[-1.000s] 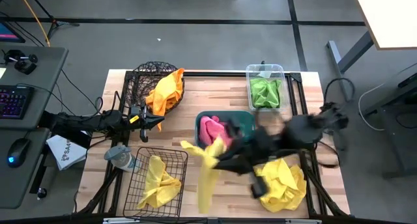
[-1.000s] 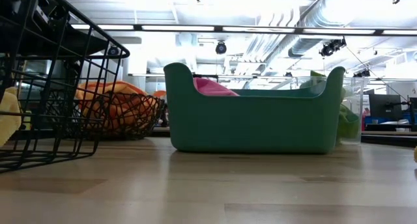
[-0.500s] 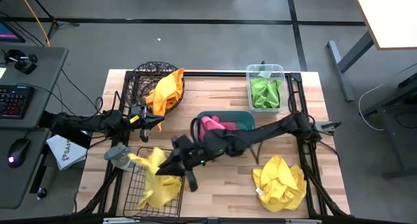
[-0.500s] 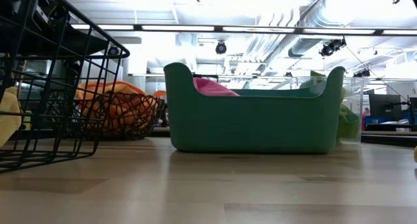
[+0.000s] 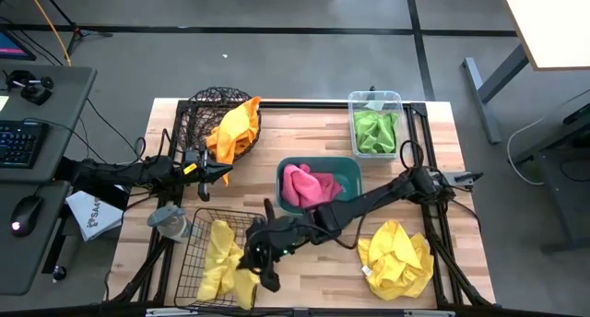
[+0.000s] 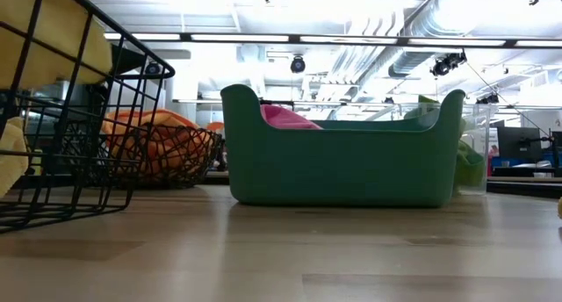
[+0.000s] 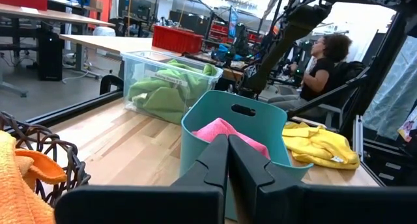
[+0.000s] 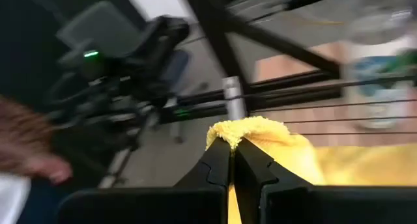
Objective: Sort microfiber towel by color & place in baskets
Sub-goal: Put the yellow microfiber cloth into the bottom black wire basket
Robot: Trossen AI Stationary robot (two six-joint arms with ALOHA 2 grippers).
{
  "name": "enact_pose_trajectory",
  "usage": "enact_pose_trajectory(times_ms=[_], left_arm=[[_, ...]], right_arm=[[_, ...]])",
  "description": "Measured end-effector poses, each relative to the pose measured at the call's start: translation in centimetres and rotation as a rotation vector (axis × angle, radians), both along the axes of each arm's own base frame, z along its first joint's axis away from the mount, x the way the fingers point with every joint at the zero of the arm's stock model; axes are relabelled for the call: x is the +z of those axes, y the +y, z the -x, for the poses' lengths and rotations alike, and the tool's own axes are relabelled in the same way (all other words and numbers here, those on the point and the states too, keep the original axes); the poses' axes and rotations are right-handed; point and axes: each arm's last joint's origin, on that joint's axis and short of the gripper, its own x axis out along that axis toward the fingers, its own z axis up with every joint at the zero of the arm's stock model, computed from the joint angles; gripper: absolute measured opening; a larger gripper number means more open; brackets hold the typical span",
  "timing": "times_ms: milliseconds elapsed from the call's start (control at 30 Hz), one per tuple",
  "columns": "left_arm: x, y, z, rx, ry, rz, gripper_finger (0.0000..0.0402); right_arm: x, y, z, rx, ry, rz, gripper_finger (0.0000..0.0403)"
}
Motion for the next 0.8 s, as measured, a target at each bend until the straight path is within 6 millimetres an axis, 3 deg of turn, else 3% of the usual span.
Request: enact_pose_trajectory(times_ms=[200,300,567,700,800], left_arm=[[0.0,0.0,0.0,0.000,0.000,0.000,0.0000],[0.0,0.0,0.0,0.000,0.000,0.000,0.0000],[0.0,0.0,0.0,0.000,0.001,0.000,0.0000],[0.0,0.0,0.0,0.000,0.000,0.000,0.0000],[0.0,0.0,0.0,0.000,0.000,0.000,0.0000]], right_arm=[[-0.4,-1.7,-0.8,-0.165,0.012,0.003,0.0001],[-0.4,-2.9,-1.2,-0.213,0.021,-0.014,0.0022],[-2.8,-3.4,-2.0,-0.214,0.118,-0.008,0.0190],[-2.6,-3.5,-1.8,-0.161,0.114,0.059,0.0268],[-2.2,-3.9,-1.7,-0.034,0.125,0.040,0.0299]])
